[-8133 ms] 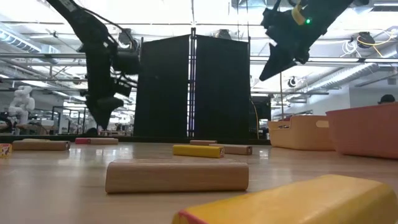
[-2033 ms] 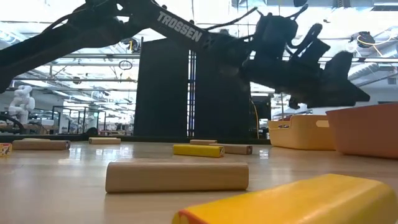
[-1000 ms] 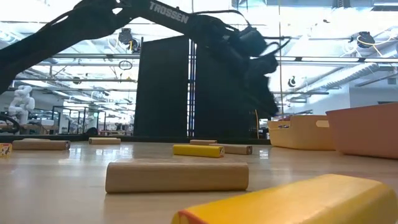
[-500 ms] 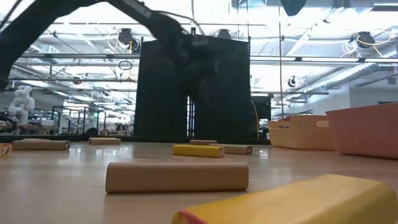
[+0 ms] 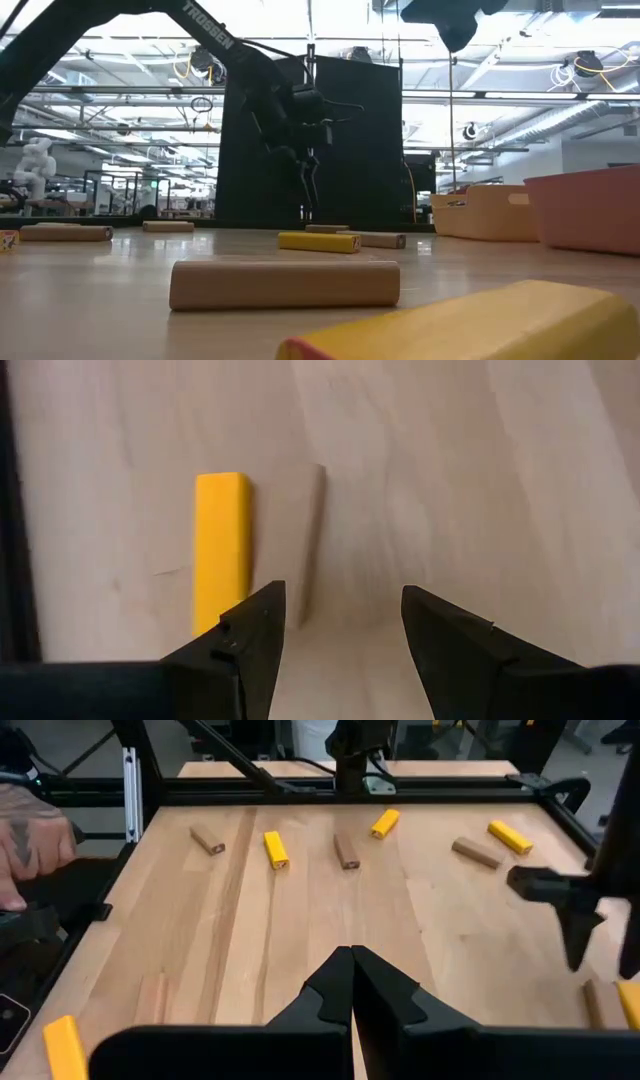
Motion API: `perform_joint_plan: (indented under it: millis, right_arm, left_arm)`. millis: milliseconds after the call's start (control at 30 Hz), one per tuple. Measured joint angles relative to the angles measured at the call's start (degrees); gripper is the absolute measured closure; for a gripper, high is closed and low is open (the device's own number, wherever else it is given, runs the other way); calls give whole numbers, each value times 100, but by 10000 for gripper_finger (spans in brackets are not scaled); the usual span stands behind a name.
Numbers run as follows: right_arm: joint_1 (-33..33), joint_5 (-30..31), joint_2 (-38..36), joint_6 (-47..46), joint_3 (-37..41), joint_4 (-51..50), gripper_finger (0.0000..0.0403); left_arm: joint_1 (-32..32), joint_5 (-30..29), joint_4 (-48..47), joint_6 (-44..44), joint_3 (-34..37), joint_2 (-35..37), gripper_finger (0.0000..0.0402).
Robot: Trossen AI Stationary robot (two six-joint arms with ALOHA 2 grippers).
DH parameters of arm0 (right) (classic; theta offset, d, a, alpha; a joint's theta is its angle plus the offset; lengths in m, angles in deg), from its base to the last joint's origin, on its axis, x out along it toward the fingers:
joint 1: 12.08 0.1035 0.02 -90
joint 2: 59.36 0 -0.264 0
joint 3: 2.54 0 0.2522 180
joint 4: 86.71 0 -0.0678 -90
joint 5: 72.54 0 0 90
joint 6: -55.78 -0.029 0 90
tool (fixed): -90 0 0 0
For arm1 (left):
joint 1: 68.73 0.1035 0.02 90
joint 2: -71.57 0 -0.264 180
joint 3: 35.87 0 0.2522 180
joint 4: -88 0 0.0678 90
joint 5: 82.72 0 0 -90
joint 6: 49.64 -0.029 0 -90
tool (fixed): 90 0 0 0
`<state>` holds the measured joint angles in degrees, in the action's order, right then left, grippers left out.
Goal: Sort blocks
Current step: Put the brown block into the blue bin
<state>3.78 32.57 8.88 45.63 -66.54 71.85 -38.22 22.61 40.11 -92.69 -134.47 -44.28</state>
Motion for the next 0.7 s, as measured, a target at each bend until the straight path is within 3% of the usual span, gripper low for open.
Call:
perform_joint_plan:
  millis: [300,700]
  right_arm:
    - [0,3,48,-115,0,15,403]
    - [0,3,48,-108,0,13,403]
  left_arm:
    - [20,198,299,-295,1,-375,204]
    - [23,-33,532,-239,-13,-481,203]
